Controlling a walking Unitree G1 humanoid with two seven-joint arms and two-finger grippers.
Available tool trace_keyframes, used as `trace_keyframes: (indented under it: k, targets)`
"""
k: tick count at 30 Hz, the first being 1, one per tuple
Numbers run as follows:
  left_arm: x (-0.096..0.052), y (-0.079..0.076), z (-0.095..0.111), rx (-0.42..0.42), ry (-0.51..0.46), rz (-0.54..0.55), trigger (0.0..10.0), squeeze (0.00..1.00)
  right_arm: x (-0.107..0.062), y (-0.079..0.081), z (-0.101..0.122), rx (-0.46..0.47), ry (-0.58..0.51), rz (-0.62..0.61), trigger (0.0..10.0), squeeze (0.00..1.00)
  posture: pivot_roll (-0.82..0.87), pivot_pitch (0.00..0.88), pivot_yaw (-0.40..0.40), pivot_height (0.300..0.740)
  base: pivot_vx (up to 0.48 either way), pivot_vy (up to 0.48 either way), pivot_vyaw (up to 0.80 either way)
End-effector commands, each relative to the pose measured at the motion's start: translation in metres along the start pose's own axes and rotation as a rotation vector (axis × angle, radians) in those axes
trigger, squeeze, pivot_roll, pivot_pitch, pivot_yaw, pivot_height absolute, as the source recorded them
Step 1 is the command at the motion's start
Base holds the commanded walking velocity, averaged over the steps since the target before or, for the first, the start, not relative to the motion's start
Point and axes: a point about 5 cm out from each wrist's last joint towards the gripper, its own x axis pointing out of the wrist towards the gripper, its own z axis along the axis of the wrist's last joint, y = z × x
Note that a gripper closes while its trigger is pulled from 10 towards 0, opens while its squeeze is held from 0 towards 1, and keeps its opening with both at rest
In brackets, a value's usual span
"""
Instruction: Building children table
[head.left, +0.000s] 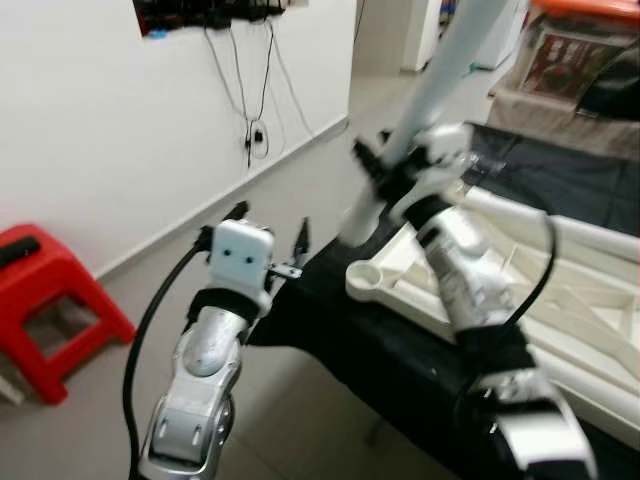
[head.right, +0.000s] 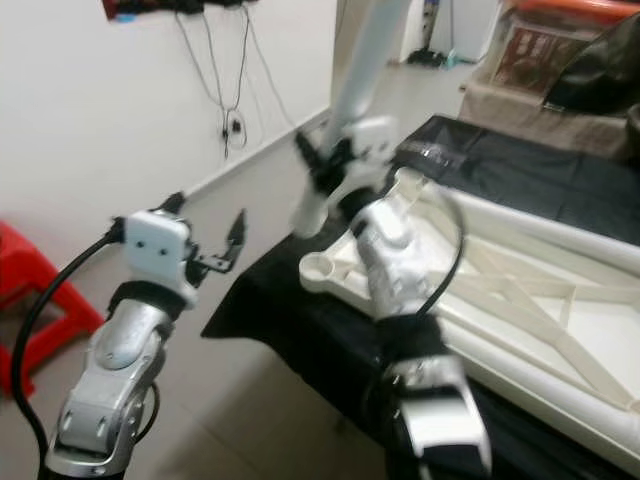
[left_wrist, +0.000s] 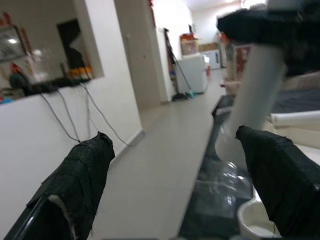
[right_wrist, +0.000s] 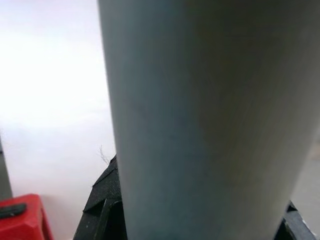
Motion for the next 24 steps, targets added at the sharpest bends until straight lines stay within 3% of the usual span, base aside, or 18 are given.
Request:
trace_keyframes:
  k: [1,4,6,8,10,11,12,16,21,24]
  targets:
    - [-0.005,0.000,0.002,-0.008,0.011,-0.005,10.0,0.00,0.005,-0.008,0.005,0.034,-0.008,0.029,10.0,0.00,0.07,0.216,-0.057,0.740,0.000,0.000,0.00]
    - [-0.009,-0.001,0.002,-0.017,0.027,-0.018,10.0,0.00,0.013,-0.019,0.015,0.072,0.018,0.101,10.0,0.00,0.07,0.231,-0.060,0.740,0.000,0.000,0.00]
    - [-0.013,-0.003,0.002,-0.023,0.043,-0.025,10.0,0.00,0.014,-0.017,0.018,0.120,0.046,0.246,10.0,0.00,0.07,0.239,-0.062,0.740,0.000,0.000,0.00]
    - [-0.014,-0.003,0.002,-0.025,0.047,-0.026,10.0,0.00,0.014,-0.016,0.018,0.130,0.051,0.280,10.0,0.00,0.07,0.239,-0.062,0.740,0.000,0.000,0.00]
    - [-0.017,-0.005,0.001,-0.028,0.061,-0.030,10.0,0.00,0.012,-0.012,0.021,0.176,0.057,0.428,10.0,0.00,0.07,0.245,-0.061,0.740,0.000,0.000,0.00]
    - [-0.017,-0.005,0.001,-0.028,0.061,-0.030,10.0,0.00,0.012,-0.012,0.021,0.176,0.057,0.428,10.0,0.00,0.07,0.245,-0.061,0.740,0.000,0.000,0.00]
    - [-0.020,-0.008,0.001,-0.033,0.068,-0.037,10.0,0.00,0.009,-0.007,0.021,0.182,0.074,0.555,10.0,0.00,0.07,0.249,-0.062,0.740,0.000,0.000,0.00]
    - [-0.021,-0.008,0.002,-0.035,0.070,-0.040,10.0,0.00,0.008,-0.004,0.020,0.176,0.085,0.606,10.0,0.00,0.07,0.252,-0.061,0.740,0.000,0.000,0.00]
    - [-0.024,-0.010,0.002,-0.039,0.087,-0.043,10.0,0.00,-0.001,0.004,0.007,0.153,0.143,0.794,10.0,0.00,0.08,0.266,-0.065,0.740,0.000,0.000,0.00]
    - [-0.027,-0.010,0.002,-0.041,0.098,-0.038,10.0,0.00,-0.001,0.003,0.002,0.110,0.165,0.794,10.0,0.00,0.07,0.270,-0.069,0.740,0.000,0.000,0.00]
